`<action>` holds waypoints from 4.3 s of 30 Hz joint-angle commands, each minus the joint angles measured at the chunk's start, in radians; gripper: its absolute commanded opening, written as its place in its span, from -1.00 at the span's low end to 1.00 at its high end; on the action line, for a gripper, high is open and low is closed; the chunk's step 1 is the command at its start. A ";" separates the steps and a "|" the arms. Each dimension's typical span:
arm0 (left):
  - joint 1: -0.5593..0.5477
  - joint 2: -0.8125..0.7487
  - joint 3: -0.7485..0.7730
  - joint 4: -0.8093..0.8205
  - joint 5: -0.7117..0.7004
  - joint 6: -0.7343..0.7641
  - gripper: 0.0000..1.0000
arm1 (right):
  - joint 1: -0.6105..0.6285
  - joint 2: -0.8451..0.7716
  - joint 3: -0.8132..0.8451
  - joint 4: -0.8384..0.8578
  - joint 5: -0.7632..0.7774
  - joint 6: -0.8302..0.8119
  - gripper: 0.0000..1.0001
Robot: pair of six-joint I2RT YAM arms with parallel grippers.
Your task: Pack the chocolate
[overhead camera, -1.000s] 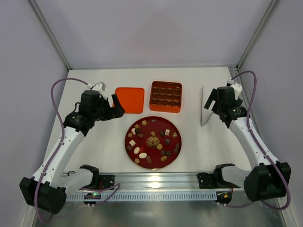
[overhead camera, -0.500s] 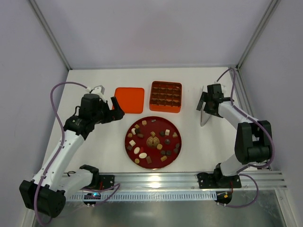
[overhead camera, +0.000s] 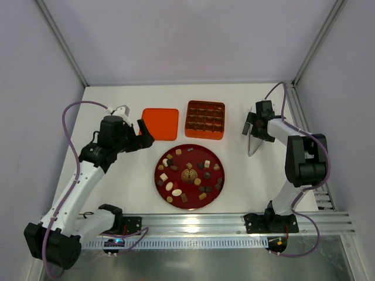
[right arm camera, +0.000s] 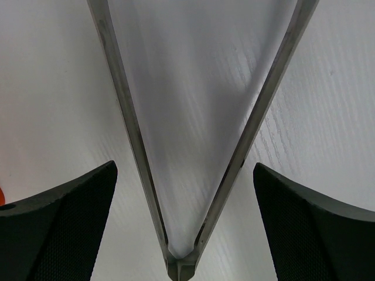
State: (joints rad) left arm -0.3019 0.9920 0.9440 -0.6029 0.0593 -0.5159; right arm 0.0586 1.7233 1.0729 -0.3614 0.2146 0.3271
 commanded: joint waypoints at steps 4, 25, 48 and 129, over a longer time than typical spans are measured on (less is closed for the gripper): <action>-0.003 0.016 0.015 0.031 0.002 0.008 1.00 | -0.011 0.061 0.073 0.024 -0.024 -0.028 0.86; -0.003 0.051 0.035 0.006 0.074 0.039 0.99 | -0.013 0.177 0.153 -0.091 -0.031 0.016 0.56; -0.005 0.040 0.036 0.006 0.086 0.037 0.99 | 0.095 -0.188 0.151 -0.255 -0.029 0.010 0.06; -0.003 0.074 0.029 0.009 0.111 0.039 0.99 | 0.705 -0.522 -0.050 -0.607 -0.224 0.124 -0.11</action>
State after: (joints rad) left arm -0.3019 1.0676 0.9443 -0.6041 0.1543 -0.4892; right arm 0.7578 1.2114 1.0313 -0.9684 -0.0170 0.4618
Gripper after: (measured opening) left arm 0.996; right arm 0.447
